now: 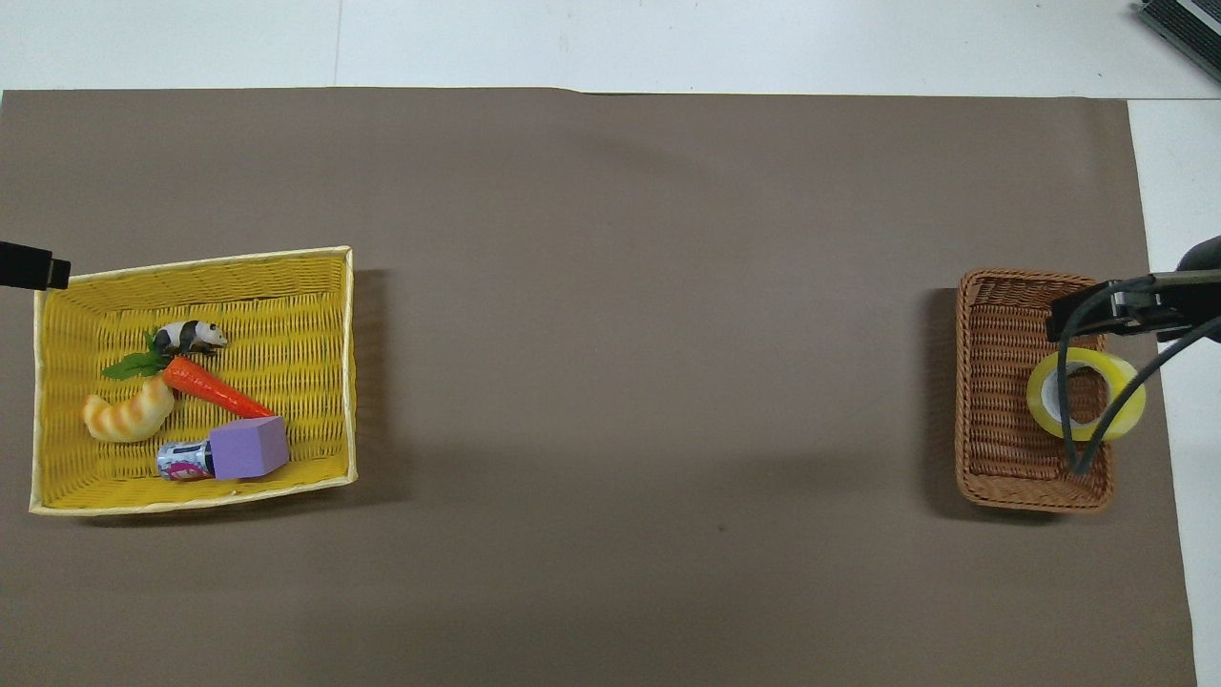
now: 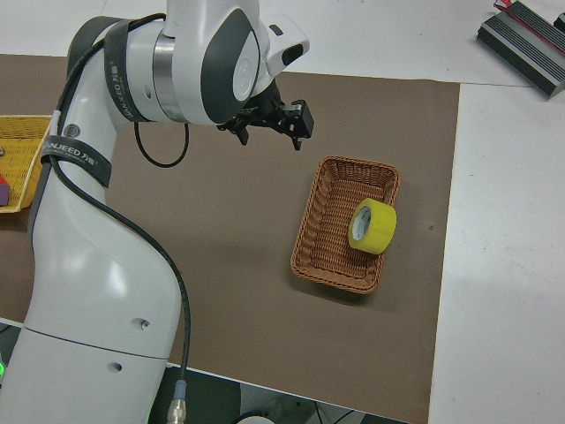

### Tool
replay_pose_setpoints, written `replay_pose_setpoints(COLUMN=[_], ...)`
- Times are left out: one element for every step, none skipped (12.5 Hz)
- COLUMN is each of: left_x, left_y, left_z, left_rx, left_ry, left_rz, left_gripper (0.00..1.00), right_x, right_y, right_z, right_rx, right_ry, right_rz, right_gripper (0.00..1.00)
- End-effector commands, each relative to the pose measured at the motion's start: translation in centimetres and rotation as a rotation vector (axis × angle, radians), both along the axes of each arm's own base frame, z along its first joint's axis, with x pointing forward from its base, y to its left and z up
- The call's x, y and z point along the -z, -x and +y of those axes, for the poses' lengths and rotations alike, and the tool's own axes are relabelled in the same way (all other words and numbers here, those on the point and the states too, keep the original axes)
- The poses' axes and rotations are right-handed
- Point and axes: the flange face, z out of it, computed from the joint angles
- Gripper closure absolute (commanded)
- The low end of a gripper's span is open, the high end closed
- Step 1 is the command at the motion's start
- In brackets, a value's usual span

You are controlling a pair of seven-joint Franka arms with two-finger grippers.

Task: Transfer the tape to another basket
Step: 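Open the right gripper and raise it away from the tape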

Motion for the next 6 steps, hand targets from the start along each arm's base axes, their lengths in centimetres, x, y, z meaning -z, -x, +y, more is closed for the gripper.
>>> replay_pose_setpoints(left_x=[-0.36, -0.34, -0.34, -0.34, -0.34, -0.34], left_y=[0.24, 0.25, 0.25, 0.25, 0.25, 0.25], left_z=[0.28, 0.28, 0.28, 0.28, 0.28, 0.28], left_rx=[0.002, 0.002, 0.002, 0.002, 0.002, 0.002], left_ry=[-0.017, -0.017, -0.017, -0.017, -0.017, -0.017], left_rz=[0.006, 0.008, 0.008, 0.008, 0.008, 0.008], left_gripper=[0.00, 0.00, 0.00, 0.00, 0.00, 0.00], right_x=[-0.17, -0.17, -0.17, -0.16, -0.15, -0.08], right_y=[-0.19, -0.18, -0.18, -0.23, -0.21, -0.20], right_z=[-0.16, -0.33, -0.43, -0.51, -0.52, -0.61], right_rx=[0.017, 0.020, 0.018, 0.015, 0.015, 0.017], right_ry=[-0.010, -0.010, -0.001, 0.005, 0.006, 0.006], right_rz=[0.002, 0.002, 0.002, 0.002, 0.004, 0.006], right_gripper=[0.00, 0.00, 0.00, 0.00, 0.00, 0.00])
